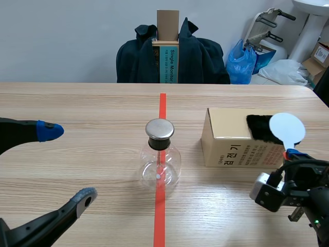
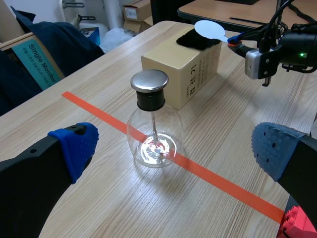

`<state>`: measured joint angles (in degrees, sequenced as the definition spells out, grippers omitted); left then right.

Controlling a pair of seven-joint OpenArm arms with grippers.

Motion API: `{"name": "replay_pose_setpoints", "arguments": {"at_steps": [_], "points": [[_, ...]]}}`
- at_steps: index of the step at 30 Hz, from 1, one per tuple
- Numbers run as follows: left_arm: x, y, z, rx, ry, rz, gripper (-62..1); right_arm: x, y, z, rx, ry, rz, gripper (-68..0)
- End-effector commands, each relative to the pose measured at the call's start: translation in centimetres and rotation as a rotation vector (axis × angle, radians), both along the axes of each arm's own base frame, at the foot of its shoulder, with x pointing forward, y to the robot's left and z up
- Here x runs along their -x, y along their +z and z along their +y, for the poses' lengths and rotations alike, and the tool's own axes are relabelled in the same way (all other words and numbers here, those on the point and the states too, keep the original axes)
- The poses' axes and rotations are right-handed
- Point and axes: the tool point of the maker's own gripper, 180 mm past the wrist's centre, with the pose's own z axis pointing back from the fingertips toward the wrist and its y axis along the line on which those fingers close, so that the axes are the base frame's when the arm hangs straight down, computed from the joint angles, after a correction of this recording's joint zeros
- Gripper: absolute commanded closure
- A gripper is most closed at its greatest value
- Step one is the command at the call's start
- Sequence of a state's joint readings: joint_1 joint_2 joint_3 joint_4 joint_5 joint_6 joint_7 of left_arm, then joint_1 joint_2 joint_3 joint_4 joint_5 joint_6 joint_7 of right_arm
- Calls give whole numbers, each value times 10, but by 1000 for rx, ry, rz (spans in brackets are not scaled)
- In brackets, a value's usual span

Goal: Do the electroscope experiment.

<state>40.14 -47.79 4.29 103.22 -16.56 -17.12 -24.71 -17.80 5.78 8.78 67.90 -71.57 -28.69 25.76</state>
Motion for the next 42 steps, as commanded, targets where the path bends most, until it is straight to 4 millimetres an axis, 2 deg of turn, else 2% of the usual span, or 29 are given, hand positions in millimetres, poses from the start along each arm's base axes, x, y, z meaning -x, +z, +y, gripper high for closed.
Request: {"name": "replay_pose_setpoints", "arguments": {"at_steps": [1,3,7,8,13,14,18,19,25,33,37,42], "points": [[-4,7,0,21,8,-23,-623,-1,7,20,-6,122,-16,-8],[-4,7,0,21,8,-23,-623,0,7,29,-15,149,-16,-8],[-4,7,0,21,8,-23,-623,-5,8,-16,26,-85,-24,-8],[-4,7,0,21,8,-23,-623,-5,8,-22,32,-100,-22,-8],[-3,7,0,20,8,-22,-623,-2,8,16,-2,97,-23,-8],[-3,6,0,15,8,-18,-623,-2,9,14,0,78,-30,-8],[-4,3,1,3,10,-9,-623,-5,12,-22,33,-105,-45,-8],[-4,3,1,3,10,-9,-623,-5,11,-24,36,-106,-37,-8],[-4,3,1,3,11,-9,-623,-3,9,11,5,81,-24,-8],[-4,3,1,3,10,-9,-623,-3,11,13,6,95,-33,-8],[-4,3,1,3,10,-9,-623,-4,27,2,18,65,-88,-9],[-4,0,1,-13,13,3,-623,-6,65,-17,31,19,-180,-9]]}}
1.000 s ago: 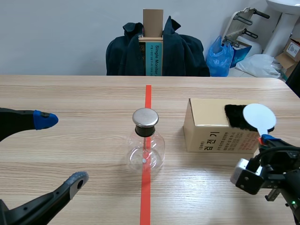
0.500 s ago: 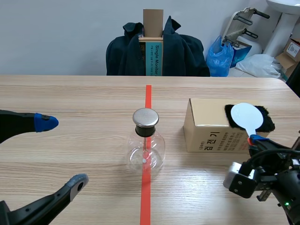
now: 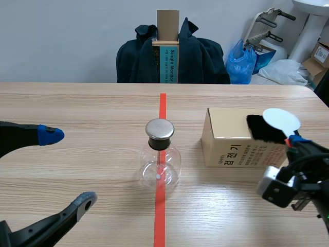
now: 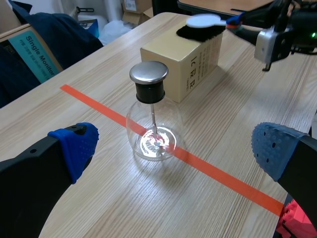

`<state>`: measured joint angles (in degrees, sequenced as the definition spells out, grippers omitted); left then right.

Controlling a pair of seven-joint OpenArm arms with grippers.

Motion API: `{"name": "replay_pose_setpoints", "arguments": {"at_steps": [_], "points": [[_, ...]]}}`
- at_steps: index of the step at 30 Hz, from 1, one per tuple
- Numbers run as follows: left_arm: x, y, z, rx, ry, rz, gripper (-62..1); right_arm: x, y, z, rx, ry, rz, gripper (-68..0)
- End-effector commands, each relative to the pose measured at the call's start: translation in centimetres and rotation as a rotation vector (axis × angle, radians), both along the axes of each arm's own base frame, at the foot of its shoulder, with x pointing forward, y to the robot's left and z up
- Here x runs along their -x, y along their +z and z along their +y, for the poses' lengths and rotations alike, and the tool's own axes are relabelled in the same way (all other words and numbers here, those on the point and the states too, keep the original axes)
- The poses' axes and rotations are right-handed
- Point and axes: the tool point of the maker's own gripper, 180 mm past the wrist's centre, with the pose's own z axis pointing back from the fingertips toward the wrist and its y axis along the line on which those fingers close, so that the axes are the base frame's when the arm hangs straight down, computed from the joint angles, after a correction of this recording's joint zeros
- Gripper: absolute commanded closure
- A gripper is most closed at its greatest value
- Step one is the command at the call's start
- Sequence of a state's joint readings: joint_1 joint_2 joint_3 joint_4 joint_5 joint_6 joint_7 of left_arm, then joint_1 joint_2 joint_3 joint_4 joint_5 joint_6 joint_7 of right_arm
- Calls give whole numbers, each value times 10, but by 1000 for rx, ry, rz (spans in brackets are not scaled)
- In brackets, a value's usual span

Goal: Do the electroscope experiment.

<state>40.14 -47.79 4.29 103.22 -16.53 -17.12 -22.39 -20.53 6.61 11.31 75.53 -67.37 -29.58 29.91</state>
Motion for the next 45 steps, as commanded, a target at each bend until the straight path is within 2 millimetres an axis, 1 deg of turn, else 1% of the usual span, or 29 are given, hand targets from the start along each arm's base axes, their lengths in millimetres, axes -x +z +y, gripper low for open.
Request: {"name": "replay_pose_setpoints", "arguments": {"at_steps": [1,5,10,12,14,15,16,17,20,21,22,23,27,30,34,37,42,45], "points": [[-4,7,0,18,9,-20,-623,-5,30,-14,33,-22,-82,-9],[-4,4,2,13,13,-15,-623,-9,77,-28,7,-77,-198,-9],[-6,4,2,17,23,-17,-623,-11,143,-35,-61,-115,-370,-9],[-12,-2,5,-7,49,-5,-623,-10,166,-34,-93,-119,-438,-9],[-20,-13,8,-35,78,17,-623,-6,186,-30,-109,-106,-498,-9],[-24,-20,10,-49,87,29,-604,-5,193,-28,-114,-100,-519,-9],[-27,-26,11,-60,95,40,-527,-4,200,-25,-116,-93,-539,-9],[-31,-34,13,-72,100,53,-435,-2,207,-22,-123,-85,-557,-9],[-45,-54,15,-99,88,89,-130,2,226,-17,-149,-69,-611,-9],[-50,-60,15,-107,79,102,-48,4,232,-15,-154,-64,-625,-9],[-54,-67,15,-118,69,117,-14,5,236,-13,-158,-55,-638,-9],[-59,-72,16,-121,66,126,-20,6,240,-11,-160,-46,-648,-9],[-79,-88,12,-99,59,140,-20,9,249,-3,-176,-18,-672,-9],[-90,-99,5,-96,51,133,-28,9,248,7,-195,22,-670,-9],[-90,-115,-7,-109,19,133,-28,7,242,29,-190,89,-649,-9],[-87,-124,-15,-102,-3,135,-28,6,234,49,-197,142,-619,-8],[-85,-133,-23,-94,-14,144,-28,1,215,90,-217,239,-541,-9],[-86,-134,-24,-87,-6,142,-28,-6,193,110,-209,273,-483,-9]]}}
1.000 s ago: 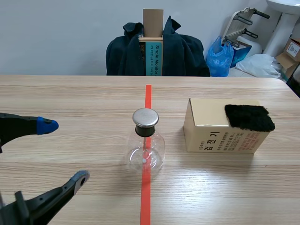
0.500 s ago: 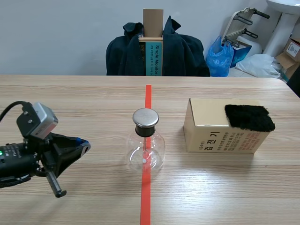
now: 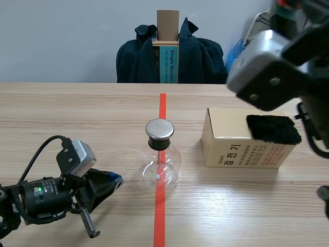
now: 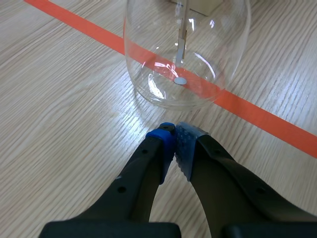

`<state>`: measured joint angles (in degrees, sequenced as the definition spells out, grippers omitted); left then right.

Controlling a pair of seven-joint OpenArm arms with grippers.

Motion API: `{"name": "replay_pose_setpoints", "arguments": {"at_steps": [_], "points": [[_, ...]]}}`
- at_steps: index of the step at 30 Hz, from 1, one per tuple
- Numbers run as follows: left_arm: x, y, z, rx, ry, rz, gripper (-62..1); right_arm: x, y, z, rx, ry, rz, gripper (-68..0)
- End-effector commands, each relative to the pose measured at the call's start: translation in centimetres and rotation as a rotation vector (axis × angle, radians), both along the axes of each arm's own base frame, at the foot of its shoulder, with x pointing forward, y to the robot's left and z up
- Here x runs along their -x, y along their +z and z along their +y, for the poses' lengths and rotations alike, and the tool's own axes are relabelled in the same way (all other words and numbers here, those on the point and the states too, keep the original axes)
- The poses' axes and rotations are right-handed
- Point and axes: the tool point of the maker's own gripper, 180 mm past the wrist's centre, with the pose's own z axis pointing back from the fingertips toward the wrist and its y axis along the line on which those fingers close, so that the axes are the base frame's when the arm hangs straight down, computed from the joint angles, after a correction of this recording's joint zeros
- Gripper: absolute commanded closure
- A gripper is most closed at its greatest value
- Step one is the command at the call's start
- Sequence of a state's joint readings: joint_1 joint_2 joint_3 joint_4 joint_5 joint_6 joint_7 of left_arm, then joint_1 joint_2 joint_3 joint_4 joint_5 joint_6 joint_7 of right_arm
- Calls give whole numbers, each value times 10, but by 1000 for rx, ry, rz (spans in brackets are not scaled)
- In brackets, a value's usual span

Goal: Do the electroscope experiment.

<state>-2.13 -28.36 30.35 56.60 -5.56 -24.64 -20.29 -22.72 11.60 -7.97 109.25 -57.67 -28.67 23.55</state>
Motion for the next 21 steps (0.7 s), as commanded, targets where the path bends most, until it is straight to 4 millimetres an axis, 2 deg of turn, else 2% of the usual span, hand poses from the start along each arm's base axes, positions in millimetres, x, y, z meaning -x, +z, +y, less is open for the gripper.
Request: {"name": "replay_pose_setpoints", "arguments": {"at_steps": [1,7,11,14,17,21], "points": [[-11,16,-4,41,6,-45,-28,-9,-10,0,7,-17,15,-8],[-11,16,-7,49,9,-46,-28,-20,-73,19,83,18,155,-9],[-11,17,-9,53,9,-46,-28,-17,-118,24,145,49,256,-9],[-11,17,-9,53,9,-46,-28,-11,-145,26,184,78,315,-9],[-11,17,-9,53,9,-45,-28,-7,-160,28,199,101,352,-9],[-11,17,-9,53,9,-45,-28,-4,-162,32,205,124,349,-9]]}}
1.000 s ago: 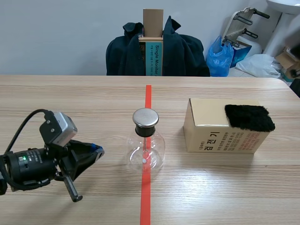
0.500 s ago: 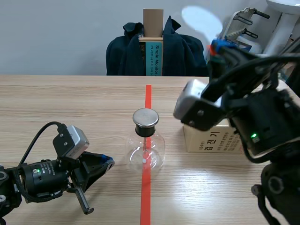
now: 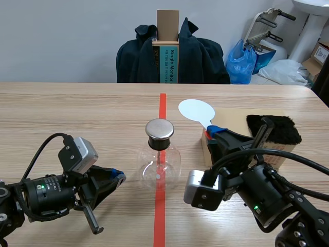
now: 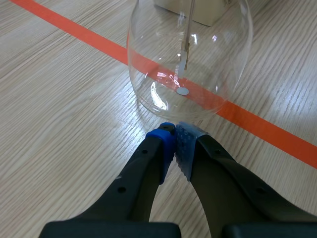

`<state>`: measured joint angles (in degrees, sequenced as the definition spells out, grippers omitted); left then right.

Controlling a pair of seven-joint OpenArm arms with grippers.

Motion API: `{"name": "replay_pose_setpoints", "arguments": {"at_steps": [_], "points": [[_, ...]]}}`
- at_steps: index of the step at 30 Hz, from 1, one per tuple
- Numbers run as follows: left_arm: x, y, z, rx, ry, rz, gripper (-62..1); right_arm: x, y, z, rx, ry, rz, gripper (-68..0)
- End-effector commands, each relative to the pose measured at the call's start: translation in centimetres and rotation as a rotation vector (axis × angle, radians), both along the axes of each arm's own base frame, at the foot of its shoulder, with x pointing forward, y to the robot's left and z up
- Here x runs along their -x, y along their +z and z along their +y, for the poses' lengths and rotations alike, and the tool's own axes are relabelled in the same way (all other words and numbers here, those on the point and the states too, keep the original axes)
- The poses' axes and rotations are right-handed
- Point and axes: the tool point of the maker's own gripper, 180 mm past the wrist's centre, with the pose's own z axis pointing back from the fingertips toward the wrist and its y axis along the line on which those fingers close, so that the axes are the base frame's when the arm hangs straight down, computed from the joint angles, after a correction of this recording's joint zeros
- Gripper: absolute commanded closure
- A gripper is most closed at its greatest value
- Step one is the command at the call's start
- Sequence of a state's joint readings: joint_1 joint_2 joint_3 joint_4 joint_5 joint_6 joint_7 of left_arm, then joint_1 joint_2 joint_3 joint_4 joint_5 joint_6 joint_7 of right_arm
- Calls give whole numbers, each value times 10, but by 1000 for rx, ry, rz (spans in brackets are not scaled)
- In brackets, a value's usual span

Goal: Do the electroscope experiment.

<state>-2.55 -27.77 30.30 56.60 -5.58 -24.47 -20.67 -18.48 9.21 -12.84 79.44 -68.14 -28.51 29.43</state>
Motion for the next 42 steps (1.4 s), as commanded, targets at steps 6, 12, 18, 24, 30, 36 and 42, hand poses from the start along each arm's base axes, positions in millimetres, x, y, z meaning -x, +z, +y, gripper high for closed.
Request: {"name": "replay_pose_setpoints", "arguments": {"at_steps": [6,12,18,24,30,36,42], "points": [[-7,13,-5,38,5,-32,-28,1,25,6,1,66,-112,-9],[-7,12,-5,36,6,-30,-28,12,25,20,11,162,-121,-9],[-7,12,-5,36,6,-30,-28,25,23,34,30,265,-128,-9],[-7,12,-5,36,6,-30,-28,35,19,43,58,340,-131,-9],[-7,12,-5,36,6,-30,-28,37,18,45,67,359,-128,-8],[-7,12,-5,36,6,-30,-28,32,18,40,66,319,-126,-9],[-7,12,-5,36,6,-30,-28,16,18,25,65,192,-115,-9]]}}
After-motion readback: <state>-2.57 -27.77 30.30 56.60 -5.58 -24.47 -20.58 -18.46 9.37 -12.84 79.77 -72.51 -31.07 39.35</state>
